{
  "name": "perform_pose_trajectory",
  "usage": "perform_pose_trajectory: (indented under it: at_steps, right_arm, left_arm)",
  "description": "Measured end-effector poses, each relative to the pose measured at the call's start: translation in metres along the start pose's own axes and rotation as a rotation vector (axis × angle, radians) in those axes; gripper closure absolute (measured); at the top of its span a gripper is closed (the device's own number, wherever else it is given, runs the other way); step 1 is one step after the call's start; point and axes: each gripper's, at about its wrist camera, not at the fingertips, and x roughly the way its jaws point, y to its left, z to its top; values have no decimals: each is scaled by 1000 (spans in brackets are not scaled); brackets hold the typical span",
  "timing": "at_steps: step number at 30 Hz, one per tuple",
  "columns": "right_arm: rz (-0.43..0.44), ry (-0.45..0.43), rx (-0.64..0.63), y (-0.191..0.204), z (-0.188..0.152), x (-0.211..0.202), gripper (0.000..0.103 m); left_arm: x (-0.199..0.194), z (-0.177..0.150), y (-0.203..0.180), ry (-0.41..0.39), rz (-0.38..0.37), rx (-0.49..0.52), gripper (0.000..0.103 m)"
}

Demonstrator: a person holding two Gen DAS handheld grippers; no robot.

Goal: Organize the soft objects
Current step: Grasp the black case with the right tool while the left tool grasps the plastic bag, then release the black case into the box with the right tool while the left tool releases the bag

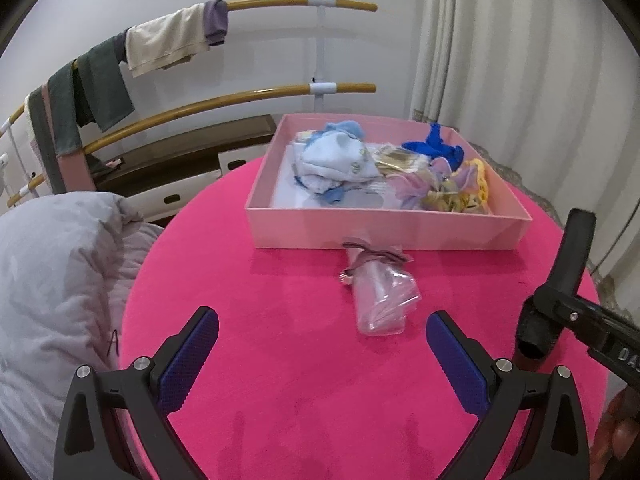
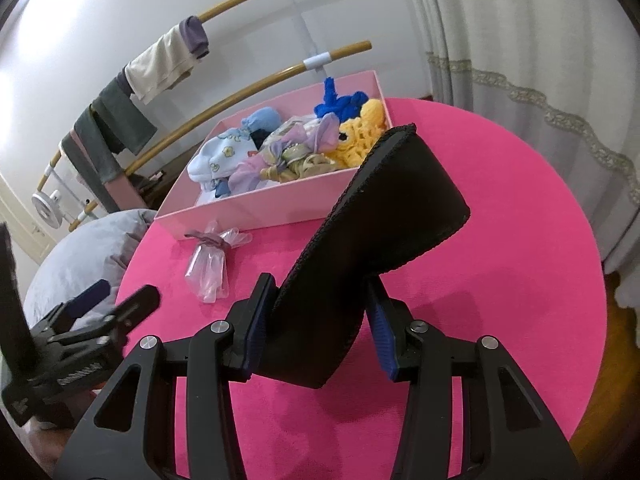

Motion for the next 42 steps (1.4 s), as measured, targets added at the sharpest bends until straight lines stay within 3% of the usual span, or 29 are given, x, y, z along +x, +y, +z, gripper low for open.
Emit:
perform_pose_trajectory:
  at_steps: [9,11,12,15,16,23,42]
  right_arm:
    - [-11,-12,11,-12,8,3,61]
    - [-11,-7,15,-14,8,5,61]
    - [-11,-5,17,-15,8,6,61]
    - [-9,3,16,-15,8,9,61]
    - [-8,3,13,-14,8,10,61]
    - [11,5,-29,5,5,10,61]
    - [23,-26,-119,51,-3,-19,61]
  left_arm:
    - [68,15,-28,66,22,40,2]
    - [88,16,-30,101,16,41,16]
    - [96,16,-30,124,-4,35,30]
    - [98,19,-28,102,-48,28,63]
    - [97,20,-26,104,-57,24,69]
    - [77,13,-3,86,-84,-29,74]
    - [-38,-1,28,-29,-85,-58,74]
